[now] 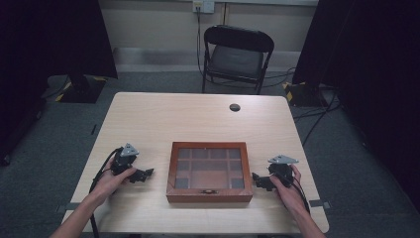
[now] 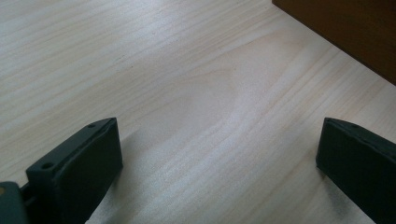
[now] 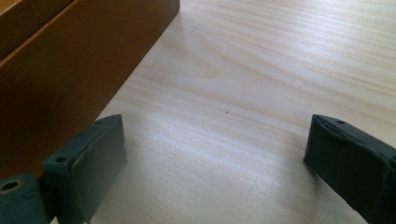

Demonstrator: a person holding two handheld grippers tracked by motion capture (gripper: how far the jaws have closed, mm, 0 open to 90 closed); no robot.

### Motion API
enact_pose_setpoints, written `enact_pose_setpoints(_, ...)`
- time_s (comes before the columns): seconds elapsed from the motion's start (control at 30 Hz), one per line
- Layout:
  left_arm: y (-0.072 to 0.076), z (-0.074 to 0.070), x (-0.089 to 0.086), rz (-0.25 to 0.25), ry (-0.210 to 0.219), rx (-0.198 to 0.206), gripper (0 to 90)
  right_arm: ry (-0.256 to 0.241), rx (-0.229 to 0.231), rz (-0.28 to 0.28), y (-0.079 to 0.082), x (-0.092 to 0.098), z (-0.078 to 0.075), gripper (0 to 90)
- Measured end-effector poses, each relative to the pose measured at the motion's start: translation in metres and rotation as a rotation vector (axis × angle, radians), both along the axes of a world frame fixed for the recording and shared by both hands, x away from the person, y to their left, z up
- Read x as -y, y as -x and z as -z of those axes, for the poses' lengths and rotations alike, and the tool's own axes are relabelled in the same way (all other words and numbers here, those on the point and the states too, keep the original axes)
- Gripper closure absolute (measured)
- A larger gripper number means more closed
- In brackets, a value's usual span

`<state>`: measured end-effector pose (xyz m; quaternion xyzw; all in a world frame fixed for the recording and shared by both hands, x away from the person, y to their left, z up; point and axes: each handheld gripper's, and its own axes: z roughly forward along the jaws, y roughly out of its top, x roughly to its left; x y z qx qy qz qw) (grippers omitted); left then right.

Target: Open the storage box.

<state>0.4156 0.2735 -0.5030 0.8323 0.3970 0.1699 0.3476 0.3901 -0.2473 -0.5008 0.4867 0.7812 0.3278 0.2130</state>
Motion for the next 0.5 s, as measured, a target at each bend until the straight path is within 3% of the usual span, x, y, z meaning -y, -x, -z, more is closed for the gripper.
enact_pose_setpoints(0.13,0.0,0.0,0.0,0.0,-0.002,0.001,0.0,0.002,-0.011,0.02,0.0,0.0,0.0,1.5)
enact_pose_setpoints(0.3,0.0,0.0,0.0,0.0,0.0,0.0,0.0,0.008,-0.018,0.008,-0.001,0.001,-0.001,2.5)
enact_pose_setpoints(0.33,0.0,0.0,0.0,0.0,-0.002,0.001,0.0,0.003,-0.026,0.004,-0.001,0.001,-0.002,6.1)
enact_pose_setpoints(0.37,0.0,0.0,0.0,0.0,-0.002,0.001,0.0,0.008,-0.03,0.023,-0.002,0.001,-0.006,16.6)
enact_pose_setpoints(0.5,0.0,0.0,0.0,0.0,-0.003,0.001,0.0,-0.034,-0.059,0.035,-0.005,0.004,-0.013,17.1)
